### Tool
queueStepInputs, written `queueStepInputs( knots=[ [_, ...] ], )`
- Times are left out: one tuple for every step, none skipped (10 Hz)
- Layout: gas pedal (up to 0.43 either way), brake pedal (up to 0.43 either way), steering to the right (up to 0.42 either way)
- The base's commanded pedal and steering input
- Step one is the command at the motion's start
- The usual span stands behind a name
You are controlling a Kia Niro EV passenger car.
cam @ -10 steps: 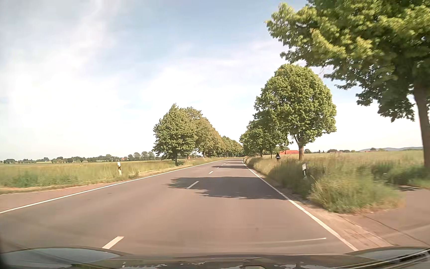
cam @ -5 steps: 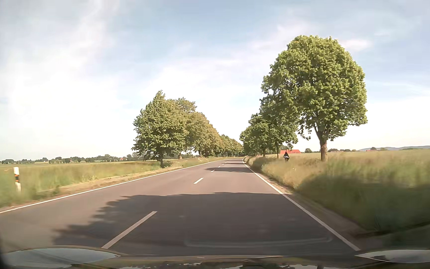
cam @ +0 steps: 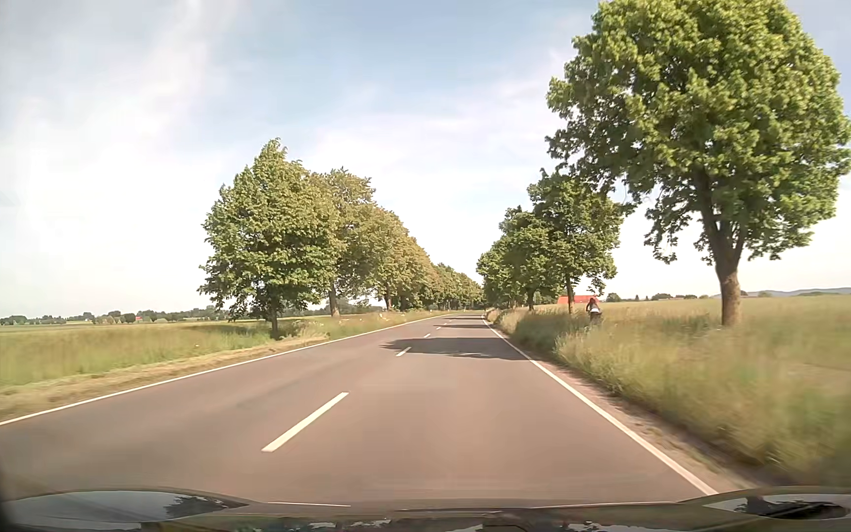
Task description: Follow the waypoints while adhering to traffic rules and regulations
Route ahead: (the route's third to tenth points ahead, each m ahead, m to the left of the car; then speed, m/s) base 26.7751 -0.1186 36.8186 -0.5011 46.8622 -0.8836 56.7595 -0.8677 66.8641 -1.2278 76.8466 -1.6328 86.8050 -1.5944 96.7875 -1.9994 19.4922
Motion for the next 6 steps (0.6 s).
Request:
queueStepInputs(
  knots=[
    [0.157,0.0,-0.001],
    [0.157,0.0,-0.001],
    [0.157,0.0,-0.001],
    [0.157,0.0,-0.001],
    [0.157,0.0,-0.001],
    [0.157,0.0,0.0]
  ],
)
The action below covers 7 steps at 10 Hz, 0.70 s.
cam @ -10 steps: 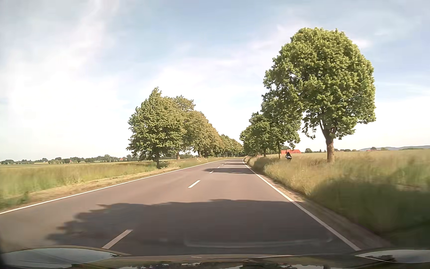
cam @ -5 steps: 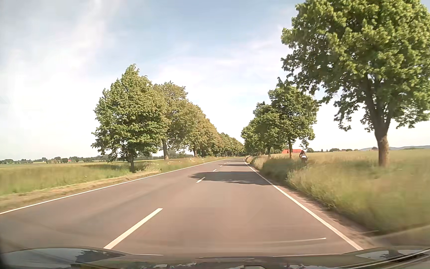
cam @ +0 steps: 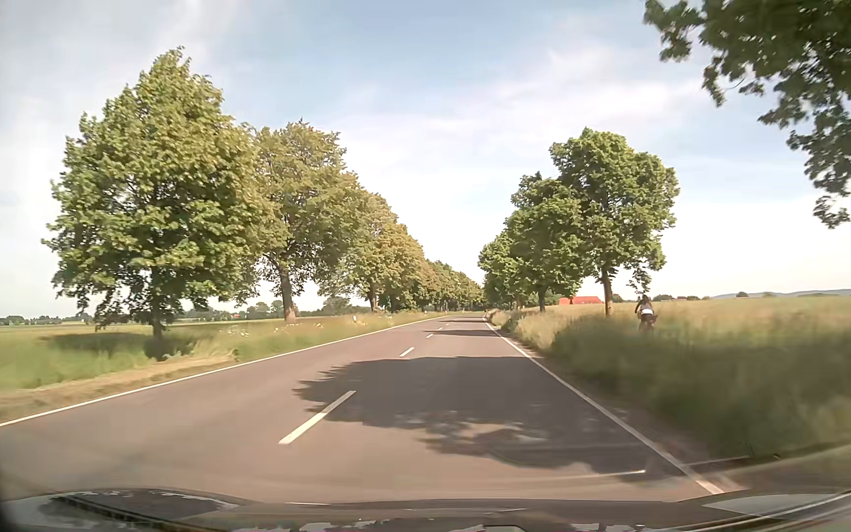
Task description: Follow the waypoints while adhering to traffic rules and regulations
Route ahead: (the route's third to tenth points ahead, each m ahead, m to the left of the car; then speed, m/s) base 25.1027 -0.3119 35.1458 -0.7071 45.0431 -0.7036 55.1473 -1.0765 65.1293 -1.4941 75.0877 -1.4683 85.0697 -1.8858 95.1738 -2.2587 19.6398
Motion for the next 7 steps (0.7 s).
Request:
queueStepInputs(
  knots=[
    [0.157,0.0,0.0],
    [0.157,0.0,0.0],
    [0.157,0.0,0.0],
    [0.157,0.0,0.0],
    [0.157,0.0,0.0],
    [0.157,0.0,0.0],
    [0.157,0.0,0.0]
  ],
)
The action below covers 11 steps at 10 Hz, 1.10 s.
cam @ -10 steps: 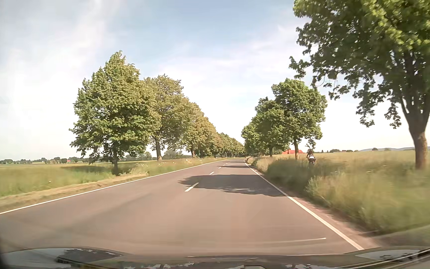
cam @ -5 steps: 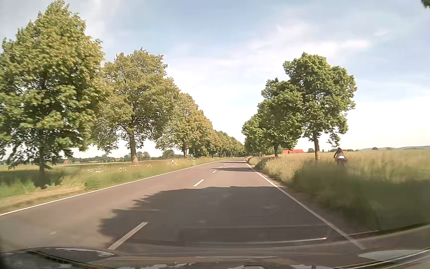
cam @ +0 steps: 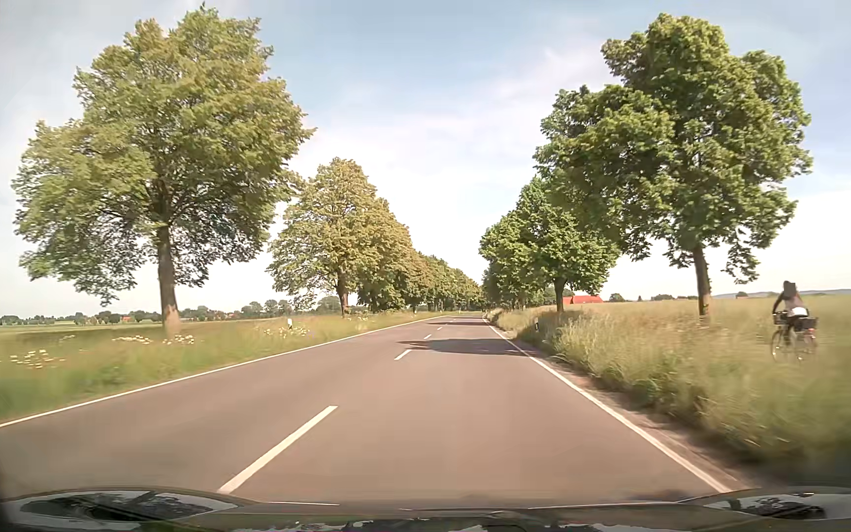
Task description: Follow the waypoints while adhering to traffic rules and regulations
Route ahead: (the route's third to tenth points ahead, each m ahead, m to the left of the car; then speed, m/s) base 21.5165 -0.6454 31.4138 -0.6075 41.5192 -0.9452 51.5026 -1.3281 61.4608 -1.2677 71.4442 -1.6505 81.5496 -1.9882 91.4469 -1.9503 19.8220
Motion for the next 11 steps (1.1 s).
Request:
queueStepInputs(
  knots=[
    [0.157,0.0,0.0],
    [0.157,0.0,0.0],
    [0.157,0.0,0.0],
    [0.157,0.0,0.0],
    [0.157,0.0,0.0],
    [0.157,0.0,0.0],
    [0.157,0.0,0.0],
    [0.157,0.0,0.0],
    [0.157,0.0,0.0],
    [0.157,0.0,0.0],
    [0.157,0.0,0.0]
  ],
)
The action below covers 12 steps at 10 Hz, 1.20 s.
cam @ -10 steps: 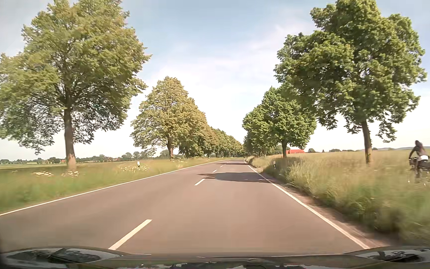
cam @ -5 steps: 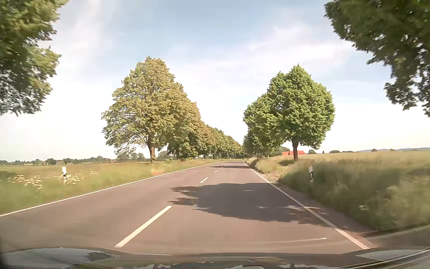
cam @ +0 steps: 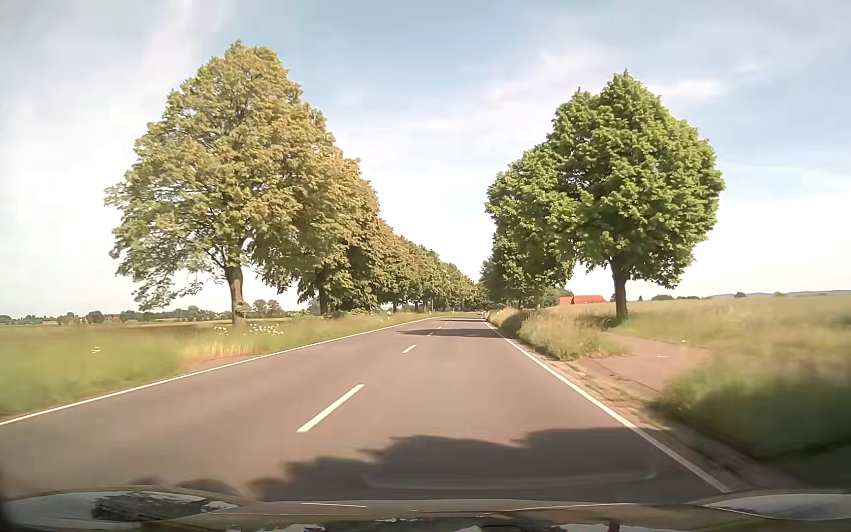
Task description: Follow the waypoints while adhering to traffic rules and regulations
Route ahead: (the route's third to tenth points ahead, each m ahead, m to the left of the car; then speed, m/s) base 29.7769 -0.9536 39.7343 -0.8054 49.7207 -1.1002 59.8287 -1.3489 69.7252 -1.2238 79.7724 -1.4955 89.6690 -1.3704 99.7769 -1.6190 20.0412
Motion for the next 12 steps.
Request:
queueStepInputs(
  knots=[
    [0.157,0.0,0.0],
    [0.157,0.0,0.0],
    [0.157,0.0,0.0],
    [0.157,0.0,0.0],
    [0.157,0.0,-0.001],
    [0.157,0.0,0.0],
    [0.157,0.0,-0.001],
    [0.157,0.0,-0.001],
    [0.157,0.0,0.0],
    [0.157,0.0,-0.001],
    [0.157,0.0,-0.001],
    [0.157,0.0,-0.001]
  ],
)
